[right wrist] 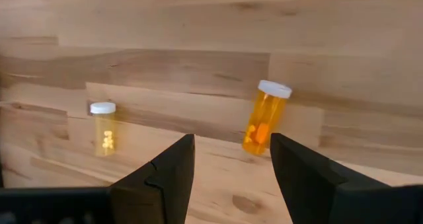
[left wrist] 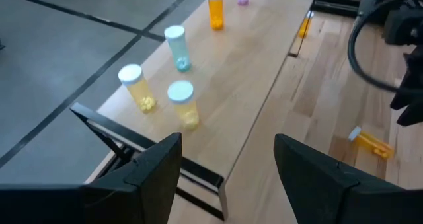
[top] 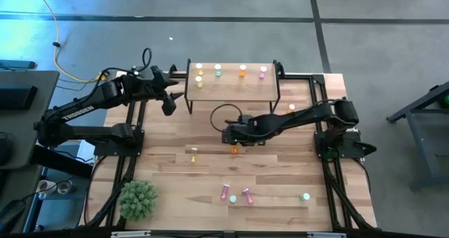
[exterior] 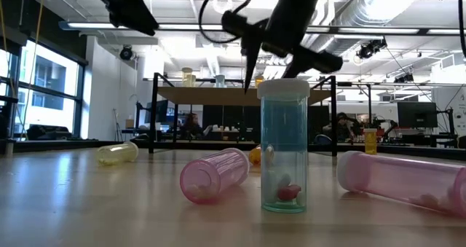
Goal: Pick and place medicine bottles onto shelf by color
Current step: Put the bottom orange pill bottle on the shelf aligned with the other orange pill bottle
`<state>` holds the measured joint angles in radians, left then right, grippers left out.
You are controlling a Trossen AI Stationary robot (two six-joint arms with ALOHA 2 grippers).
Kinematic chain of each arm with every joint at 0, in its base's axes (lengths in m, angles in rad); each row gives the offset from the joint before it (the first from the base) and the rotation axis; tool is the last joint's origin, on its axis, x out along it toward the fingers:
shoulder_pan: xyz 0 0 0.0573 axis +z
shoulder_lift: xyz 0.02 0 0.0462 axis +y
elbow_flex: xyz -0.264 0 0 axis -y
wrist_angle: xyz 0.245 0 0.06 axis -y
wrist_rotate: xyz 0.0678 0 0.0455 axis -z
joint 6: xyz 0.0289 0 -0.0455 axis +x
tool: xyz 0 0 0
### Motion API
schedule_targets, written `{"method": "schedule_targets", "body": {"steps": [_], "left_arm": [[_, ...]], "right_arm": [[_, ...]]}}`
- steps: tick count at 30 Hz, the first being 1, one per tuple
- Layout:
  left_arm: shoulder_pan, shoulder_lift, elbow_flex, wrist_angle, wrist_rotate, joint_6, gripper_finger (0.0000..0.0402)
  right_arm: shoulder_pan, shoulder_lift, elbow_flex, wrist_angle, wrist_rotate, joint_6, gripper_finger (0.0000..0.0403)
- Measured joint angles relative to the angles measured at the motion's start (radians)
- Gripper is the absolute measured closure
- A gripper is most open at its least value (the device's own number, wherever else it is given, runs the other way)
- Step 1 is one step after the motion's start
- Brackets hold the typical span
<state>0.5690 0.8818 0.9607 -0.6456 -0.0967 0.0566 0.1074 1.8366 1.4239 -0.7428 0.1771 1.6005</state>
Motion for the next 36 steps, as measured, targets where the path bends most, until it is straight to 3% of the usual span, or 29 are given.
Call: {"method": "schedule_targets", "body": {"steps": [9, 27, 36], "left_arm": [[0.000, 0.000, 0.000, -0.021, 0.000, 0.000, 0.0172], [0.000, 0.001, 0.000, -0.025, 0.000, 0.000, 0.0174], [0.000, 0.001, 0.000, -0.047, 0.000, 0.034, 0.0174]], "right_arm": [[0.000, 0.093, 0.000, 0.029, -0.077, 0.063, 0.0214], [0.000, 0.214, 0.000, 0.057, -0.110, 0.123, 0.0216], [0.000, 0.228, 0.000, 0.052, -0.135, 0.119, 0.0277]]}}
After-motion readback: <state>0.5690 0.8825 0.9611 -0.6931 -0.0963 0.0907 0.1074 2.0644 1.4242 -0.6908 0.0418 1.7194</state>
